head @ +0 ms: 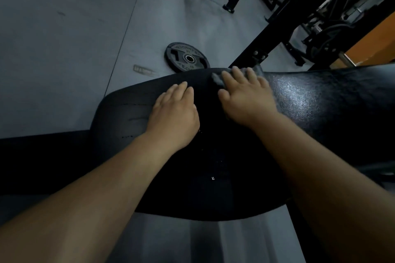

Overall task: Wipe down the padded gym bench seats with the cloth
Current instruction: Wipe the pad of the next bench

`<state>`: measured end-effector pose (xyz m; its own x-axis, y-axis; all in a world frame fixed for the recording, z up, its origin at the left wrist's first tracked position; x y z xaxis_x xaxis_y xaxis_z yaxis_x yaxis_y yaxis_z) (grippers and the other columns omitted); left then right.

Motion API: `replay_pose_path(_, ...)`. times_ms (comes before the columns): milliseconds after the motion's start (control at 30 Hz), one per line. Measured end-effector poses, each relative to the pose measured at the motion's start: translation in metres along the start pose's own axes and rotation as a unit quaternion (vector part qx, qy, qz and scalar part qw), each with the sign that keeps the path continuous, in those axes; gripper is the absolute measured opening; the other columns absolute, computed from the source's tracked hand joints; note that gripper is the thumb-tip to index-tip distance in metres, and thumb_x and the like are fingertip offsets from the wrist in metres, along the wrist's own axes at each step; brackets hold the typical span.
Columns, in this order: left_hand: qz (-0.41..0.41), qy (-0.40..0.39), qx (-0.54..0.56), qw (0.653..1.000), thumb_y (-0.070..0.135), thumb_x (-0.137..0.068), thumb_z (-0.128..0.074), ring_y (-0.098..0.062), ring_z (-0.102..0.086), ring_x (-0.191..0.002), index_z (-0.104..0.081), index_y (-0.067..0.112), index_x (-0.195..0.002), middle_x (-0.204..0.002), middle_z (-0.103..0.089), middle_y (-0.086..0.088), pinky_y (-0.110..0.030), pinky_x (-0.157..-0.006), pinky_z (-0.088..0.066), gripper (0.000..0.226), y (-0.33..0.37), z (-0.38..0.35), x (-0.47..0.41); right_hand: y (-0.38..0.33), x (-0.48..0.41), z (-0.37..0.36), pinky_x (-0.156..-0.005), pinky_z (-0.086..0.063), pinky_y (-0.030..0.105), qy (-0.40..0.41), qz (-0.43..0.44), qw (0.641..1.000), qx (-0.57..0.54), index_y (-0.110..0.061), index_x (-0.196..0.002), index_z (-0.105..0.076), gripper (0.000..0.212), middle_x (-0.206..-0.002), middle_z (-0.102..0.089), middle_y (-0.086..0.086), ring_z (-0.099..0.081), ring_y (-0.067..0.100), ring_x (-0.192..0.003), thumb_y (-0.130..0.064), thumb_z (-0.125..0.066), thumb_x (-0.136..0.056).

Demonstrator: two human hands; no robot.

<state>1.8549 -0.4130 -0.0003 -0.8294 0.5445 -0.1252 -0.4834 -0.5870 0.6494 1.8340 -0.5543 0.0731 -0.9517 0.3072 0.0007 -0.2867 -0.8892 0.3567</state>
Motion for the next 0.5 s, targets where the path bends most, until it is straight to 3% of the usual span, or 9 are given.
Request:
replay_pose_path(133, -0.013, -0.004, -0.016, 1.000, 0.024, -0.103, -0.033, -0.024, -0.015, -0.151, -0.026, 0.009, -0.154, -0.164, -0.019, -0.007, -0.039, -0.123, -0.014, 0.054, -0.001, 0.002, 0.009, -0.041, 0.083, -0.007, -0.121, -0.019, 0.045, -0.018, 0.154, 0.988, -0.019, -0.034, -0.153, -0.034, 0.068, -0.163, -0.028, -0.004, -0.022, 0.027, -0.151, -0.056, -0.018, -0.090)
replay_pose_path(200, -0.012, -0.007, -0.017, 1.000, 0.027, -0.105, -0.033, -0.023, -0.015, -0.151, -0.026, 0.010, -0.154, -0.164, -0.020, -0.007, -0.039, -0.123, -0.014, 0.053, 0.000, 0.004, 0.014, -0.014, 0.100, -0.003, -0.122, -0.015, 0.042, -0.034, 0.142, 0.989, -0.018, -0.036, -0.154, -0.031, 0.070, -0.164, -0.026, -0.005, -0.019, 0.024, -0.152, -0.059, -0.016, -0.090)
replay_pose_path(333, -0.002, -0.015, -0.020, 1.000, 0.027, -0.105, -0.032, -0.022, -0.013, -0.152, -0.024, 0.010, -0.155, -0.165, -0.017, -0.006, -0.037, -0.123, -0.012, 0.053, 0.004, 0.005, 0.023, -0.001, 0.068, -0.002, -0.121, -0.012, 0.045, -0.023, 0.021, 0.999, -0.007, -0.035, -0.157, -0.023, 0.064, -0.167, -0.016, -0.002, -0.010, 0.026, -0.153, -0.057, -0.021, -0.096)
replay_pose_path(500, 0.011, -0.040, -0.032, 0.999, 0.028, -0.105, -0.033, -0.020, -0.010, -0.152, -0.022, 0.012, -0.156, -0.166, -0.015, -0.004, -0.040, -0.124, -0.014, 0.054, 0.003, 0.007, 0.035, -0.053, 0.145, -0.006, -0.120, -0.024, 0.046, -0.025, 0.180, 0.982, -0.047, -0.028, -0.151, -0.041, 0.067, -0.160, -0.035, -0.001, -0.026, 0.028, -0.150, -0.059, -0.026, -0.093)
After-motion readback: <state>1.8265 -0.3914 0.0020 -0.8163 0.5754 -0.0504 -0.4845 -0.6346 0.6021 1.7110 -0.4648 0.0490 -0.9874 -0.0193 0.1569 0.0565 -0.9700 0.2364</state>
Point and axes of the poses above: each hand's wrist, its own x-axis away from the middle knuckle, its own z-axis out of the back of the hand, y = z × x, the point moved 8 cm from there along -x, towards the middle knuckle
